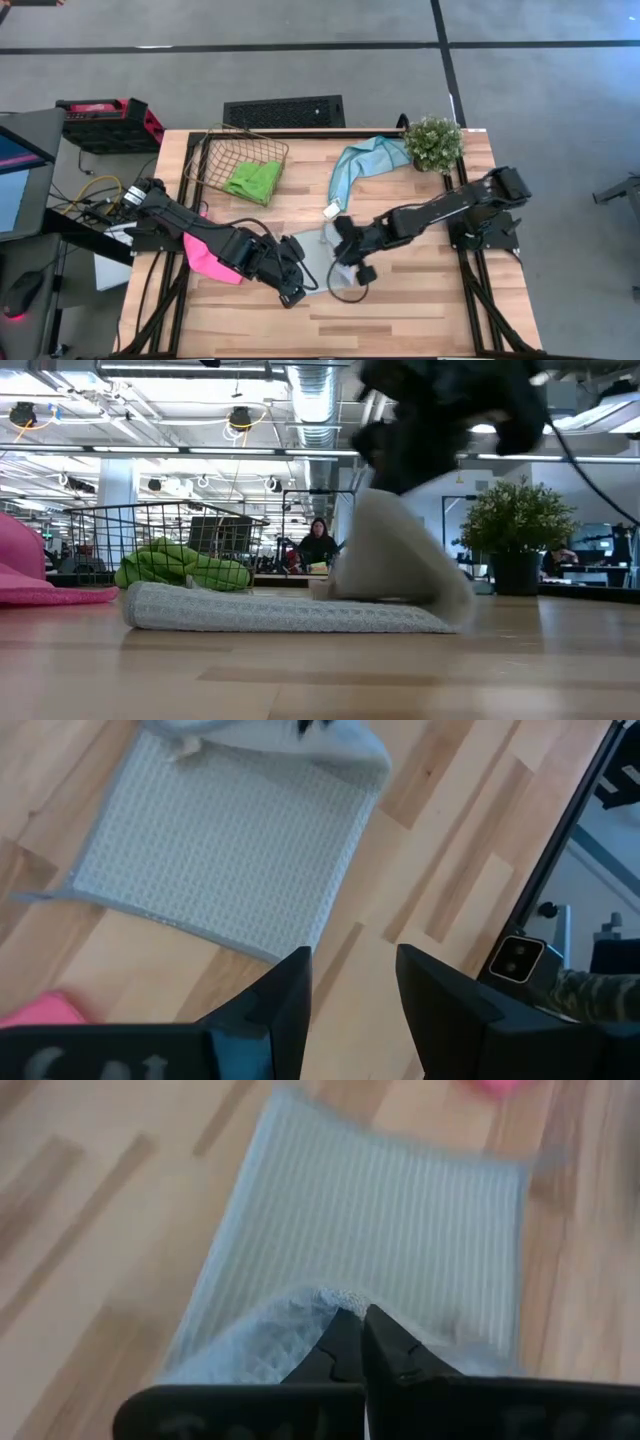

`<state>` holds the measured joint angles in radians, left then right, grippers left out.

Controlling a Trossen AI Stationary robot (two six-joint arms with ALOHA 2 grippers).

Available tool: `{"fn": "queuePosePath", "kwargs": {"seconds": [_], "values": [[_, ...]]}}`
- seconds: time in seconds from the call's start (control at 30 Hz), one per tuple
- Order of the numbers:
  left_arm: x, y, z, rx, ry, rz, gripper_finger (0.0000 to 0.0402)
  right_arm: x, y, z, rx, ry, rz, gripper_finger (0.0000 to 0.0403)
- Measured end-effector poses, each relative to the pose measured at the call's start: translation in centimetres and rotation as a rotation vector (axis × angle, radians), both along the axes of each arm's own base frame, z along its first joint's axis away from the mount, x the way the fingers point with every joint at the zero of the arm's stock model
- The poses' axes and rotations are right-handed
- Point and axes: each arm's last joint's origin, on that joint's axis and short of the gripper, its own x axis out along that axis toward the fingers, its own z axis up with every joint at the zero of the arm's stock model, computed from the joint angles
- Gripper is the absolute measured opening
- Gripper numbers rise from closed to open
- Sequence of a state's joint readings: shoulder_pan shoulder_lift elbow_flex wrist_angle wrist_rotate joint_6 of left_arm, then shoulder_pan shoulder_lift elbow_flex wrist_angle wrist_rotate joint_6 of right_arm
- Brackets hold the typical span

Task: Fold microfiber towels
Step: Fold the gray microfiber cloth

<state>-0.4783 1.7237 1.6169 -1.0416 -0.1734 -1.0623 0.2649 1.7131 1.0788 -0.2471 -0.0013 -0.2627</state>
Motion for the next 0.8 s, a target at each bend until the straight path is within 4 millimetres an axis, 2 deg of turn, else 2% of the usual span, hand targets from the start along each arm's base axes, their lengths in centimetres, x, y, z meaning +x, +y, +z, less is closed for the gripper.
{"fn": "queuePosePath", "kwargs": {"seconds": [0.27, 0.43, 0.67, 0.8], "values": [[-0.3, -0.3, -0.1, -0.012, 0.018, 0.034, 0.0140, 5.1, 0.6, 1.0, -0.032, -0.082, 0.041, 0.0005], [-0.5, -0.5, -0.1, 0.015, 0.010, 0.036, 0.0140, 7.6, 0.8, 1.7, -0.067, -0.136, 0.083, 0.0005], [-0.7, -0.8, -0.1, 0.012, 0.006, 0.043, 0.0140, 9.3, 1.6, 0.0, -0.028, -0.091, 0.134, 0.0008], [-0.8, -1.0, -0.1, 0.009, 0.007, 0.048, 0.0140, 9.5, 1.6, -0.5, -0.026, -0.072, 0.126, 0.0034]]}}
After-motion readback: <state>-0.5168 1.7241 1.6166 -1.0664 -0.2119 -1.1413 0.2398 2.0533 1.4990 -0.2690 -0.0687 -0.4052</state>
